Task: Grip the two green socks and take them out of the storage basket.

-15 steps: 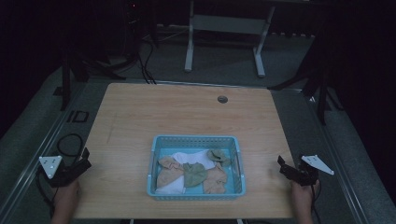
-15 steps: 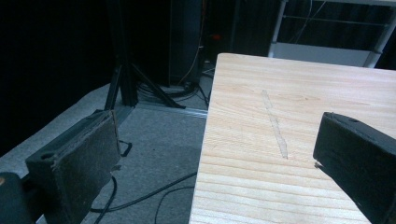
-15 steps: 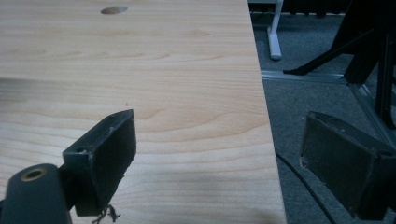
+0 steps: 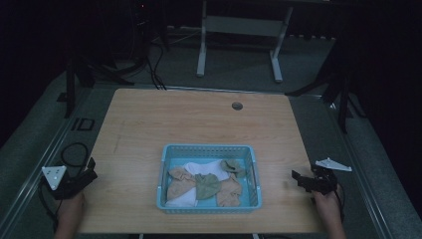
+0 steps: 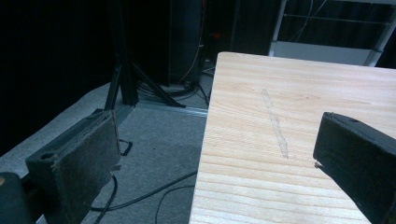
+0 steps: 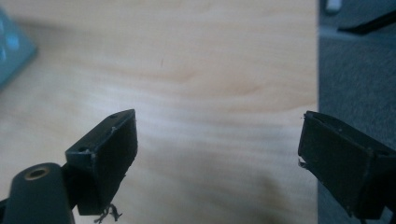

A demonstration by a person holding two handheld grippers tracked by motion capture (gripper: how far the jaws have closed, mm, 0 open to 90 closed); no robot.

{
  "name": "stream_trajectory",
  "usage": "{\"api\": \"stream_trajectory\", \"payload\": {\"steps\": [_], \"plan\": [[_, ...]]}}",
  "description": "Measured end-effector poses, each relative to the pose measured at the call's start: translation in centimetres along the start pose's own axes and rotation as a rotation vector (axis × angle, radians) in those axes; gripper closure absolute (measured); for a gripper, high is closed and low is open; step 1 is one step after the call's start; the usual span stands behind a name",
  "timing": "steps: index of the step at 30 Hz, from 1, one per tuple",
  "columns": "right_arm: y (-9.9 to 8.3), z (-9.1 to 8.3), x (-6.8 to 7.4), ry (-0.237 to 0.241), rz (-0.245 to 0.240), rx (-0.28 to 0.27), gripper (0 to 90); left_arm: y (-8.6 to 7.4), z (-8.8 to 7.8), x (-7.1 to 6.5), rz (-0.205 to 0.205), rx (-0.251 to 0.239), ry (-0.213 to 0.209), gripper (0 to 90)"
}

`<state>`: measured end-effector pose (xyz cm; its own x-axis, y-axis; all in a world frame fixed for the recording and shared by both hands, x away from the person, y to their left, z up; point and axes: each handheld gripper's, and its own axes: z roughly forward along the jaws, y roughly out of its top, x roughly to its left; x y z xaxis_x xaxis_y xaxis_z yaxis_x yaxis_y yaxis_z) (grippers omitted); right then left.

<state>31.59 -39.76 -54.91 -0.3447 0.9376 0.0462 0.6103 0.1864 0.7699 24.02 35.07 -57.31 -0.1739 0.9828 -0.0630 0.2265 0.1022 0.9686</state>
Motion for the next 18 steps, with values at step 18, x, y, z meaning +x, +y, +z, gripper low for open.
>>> {"api": "stream_trajectory", "payload": {"steps": [18], "plan": [[1.9,-0.4,1.0,0.079,-0.233,0.415,11.9,0.0,0.0,0.0,-0.001,0.002,-0.003,0.7]]}}
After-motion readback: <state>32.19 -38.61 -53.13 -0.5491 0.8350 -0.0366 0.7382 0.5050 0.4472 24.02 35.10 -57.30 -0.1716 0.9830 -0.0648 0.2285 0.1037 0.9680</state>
